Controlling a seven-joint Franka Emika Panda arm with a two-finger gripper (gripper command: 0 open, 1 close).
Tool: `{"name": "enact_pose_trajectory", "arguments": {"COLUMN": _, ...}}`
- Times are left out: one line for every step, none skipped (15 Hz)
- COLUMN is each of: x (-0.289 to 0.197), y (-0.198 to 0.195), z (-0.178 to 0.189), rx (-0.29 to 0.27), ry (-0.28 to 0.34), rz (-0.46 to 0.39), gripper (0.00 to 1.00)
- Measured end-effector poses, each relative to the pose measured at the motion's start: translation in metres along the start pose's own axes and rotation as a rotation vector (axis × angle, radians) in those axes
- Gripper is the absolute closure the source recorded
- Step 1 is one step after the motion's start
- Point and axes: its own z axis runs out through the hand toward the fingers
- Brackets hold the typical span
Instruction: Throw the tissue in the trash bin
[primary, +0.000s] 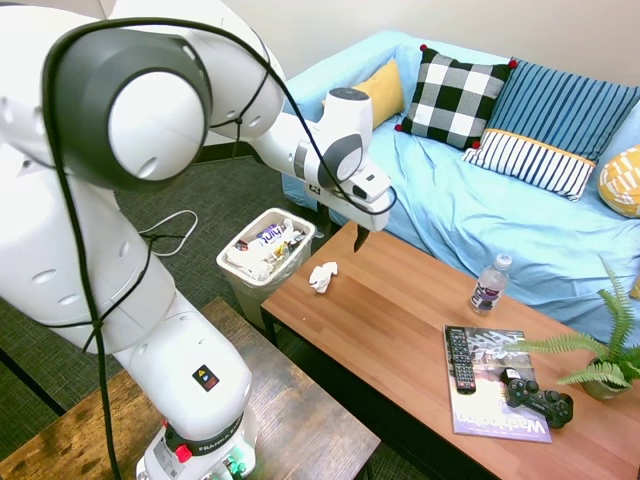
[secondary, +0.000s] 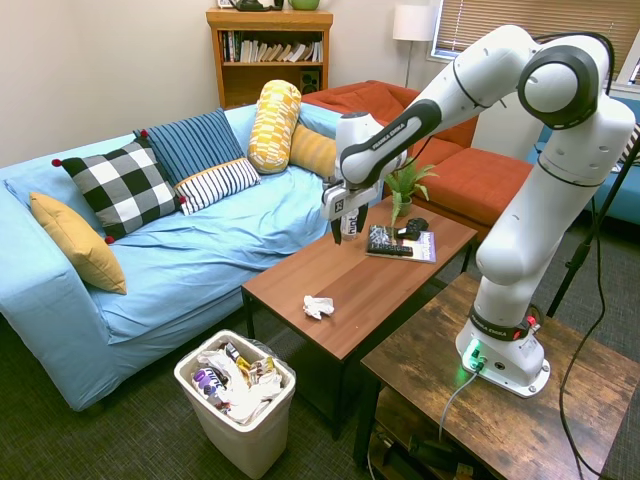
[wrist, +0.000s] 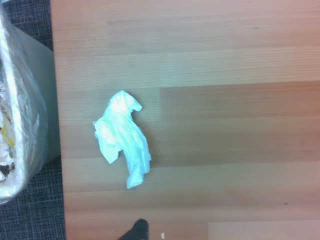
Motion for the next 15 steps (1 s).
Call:
{"name": "enact_pose_trajectory", "arguments": {"x": -0.008, "y": -0.010, "z": 0.019, "rx": -0.005, "ry": 0.002, "rz": -0.007, "gripper": 0.00}}
{"name": "enact_pose_trajectory", "arguments": {"x": -0.014, "y": -0.020, "z": 0.038, "rx": -0.010, "ry": 0.001, "rz": -0.012, "gripper": 0.00}}
{"name": "enact_pose_trajectory", "arguments": {"x": -0.019, "y": -0.028, "z": 0.055, "rx": -0.017, "ry": 0.000, "rz": -0.017, "gripper": 0.00}}
{"name": "enact_pose_trajectory", "arguments": {"x": -0.020, "y": -0.035, "z": 0.071, "rx": -0.026, "ry": -0.002, "rz": -0.022, "gripper": 0.00}}
{"name": "enact_pose_trajectory", "arguments": {"x": -0.019, "y": -0.042, "z": 0.087, "rx": -0.033, "ry": -0.002, "rz": -0.027, "gripper": 0.00}}
{"name": "enact_pose_trajectory", "arguments": {"x": -0.017, "y": -0.049, "z": 0.102, "rx": -0.038, "ry": -0.004, "rz": -0.034, "gripper": 0.00}}
{"name": "enact_pose_trajectory", "arguments": {"x": -0.016, "y": -0.055, "z": 0.117, "rx": -0.044, "ry": -0.005, "rz": -0.044, "gripper": 0.00}}
{"name": "enact_pose_trajectory", "arguments": {"x": -0.016, "y": -0.062, "z": 0.130, "rx": -0.053, "ry": -0.009, "rz": -0.051, "gripper": 0.00}}
{"name": "enact_pose_trajectory", "arguments": {"x": -0.018, "y": -0.070, "z": 0.142, "rx": -0.064, "ry": -0.014, "rz": -0.060, "gripper": 0.00}}
{"name": "enact_pose_trajectory", "arguments": {"x": -0.021, "y": -0.078, "z": 0.154, "rx": -0.075, "ry": -0.018, "rz": -0.070, "gripper": 0.00}}
{"name": "enact_pose_trajectory", "arguments": {"x": -0.024, "y": -0.084, "z": 0.165, "rx": -0.087, "ry": -0.021, "rz": -0.077, "gripper": 0.00}}
{"name": "enact_pose_trajectory", "arguments": {"x": -0.027, "y": -0.088, "z": 0.175, "rx": -0.099, "ry": -0.025, "rz": -0.084, "gripper": 0.00}}
{"name": "enact_pose_trajectory", "arguments": {"x": -0.028, "y": -0.091, "z": 0.185, "rx": -0.110, "ry": -0.030, "rz": -0.084, "gripper": 0.00}}
{"name": "enact_pose_trajectory", "arguments": {"x": -0.029, "y": -0.092, "z": 0.193, "rx": -0.118, "ry": -0.038, "rz": -0.079, "gripper": 0.00}}
{"name": "enact_pose_trajectory", "arguments": {"x": -0.029, "y": -0.093, "z": 0.199, "rx": -0.123, "ry": -0.041, "rz": -0.076, "gripper": 0.00}}
